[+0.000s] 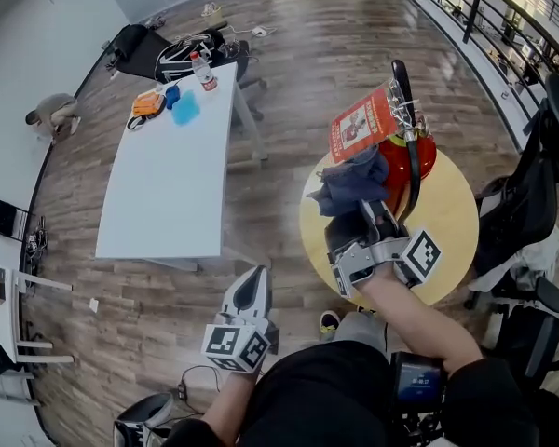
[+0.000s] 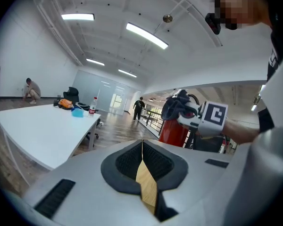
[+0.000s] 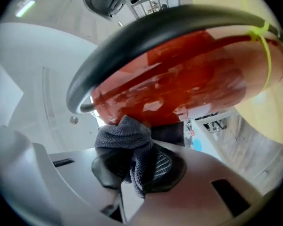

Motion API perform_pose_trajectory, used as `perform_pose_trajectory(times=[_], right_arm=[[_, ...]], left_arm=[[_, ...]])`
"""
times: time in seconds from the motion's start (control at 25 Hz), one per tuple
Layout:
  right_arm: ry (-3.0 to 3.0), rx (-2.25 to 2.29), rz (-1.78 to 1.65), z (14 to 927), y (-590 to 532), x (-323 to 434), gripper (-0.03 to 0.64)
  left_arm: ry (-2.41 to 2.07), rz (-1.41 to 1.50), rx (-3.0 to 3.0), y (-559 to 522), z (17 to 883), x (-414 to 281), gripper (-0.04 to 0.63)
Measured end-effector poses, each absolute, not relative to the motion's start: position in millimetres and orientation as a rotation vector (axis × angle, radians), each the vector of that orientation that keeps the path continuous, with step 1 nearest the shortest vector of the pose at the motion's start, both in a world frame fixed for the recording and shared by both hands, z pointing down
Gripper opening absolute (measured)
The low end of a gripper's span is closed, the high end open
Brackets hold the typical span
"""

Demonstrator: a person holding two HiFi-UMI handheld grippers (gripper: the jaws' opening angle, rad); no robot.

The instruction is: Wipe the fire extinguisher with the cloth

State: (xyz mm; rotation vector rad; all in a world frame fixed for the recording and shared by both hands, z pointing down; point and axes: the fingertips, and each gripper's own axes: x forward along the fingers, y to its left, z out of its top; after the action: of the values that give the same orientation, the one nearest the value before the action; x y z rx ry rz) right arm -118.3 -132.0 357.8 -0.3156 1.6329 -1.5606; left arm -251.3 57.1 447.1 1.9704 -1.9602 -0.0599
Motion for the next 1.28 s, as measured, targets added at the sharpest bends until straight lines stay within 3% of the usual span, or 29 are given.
perform_pose_trajectory(times=[0.52, 0.92, 1.28], right_arm=[[1.921, -1.047, -1.914, 667, -126, -108, 0.064], [2.311, -1.257, -1.836, 689, -127, -8, 0.064], [3.308, -1.329, -1.209, 678, -159, 13, 0.064]], left_arm=[[-1.966, 0.008, 1.918, 66, 461, -260, 0.023], [-1.93, -0.016, 1.94, 53, 471, -254, 0.023], [-1.894, -0.054, 1.994, 30, 462, -233, 0.023]])
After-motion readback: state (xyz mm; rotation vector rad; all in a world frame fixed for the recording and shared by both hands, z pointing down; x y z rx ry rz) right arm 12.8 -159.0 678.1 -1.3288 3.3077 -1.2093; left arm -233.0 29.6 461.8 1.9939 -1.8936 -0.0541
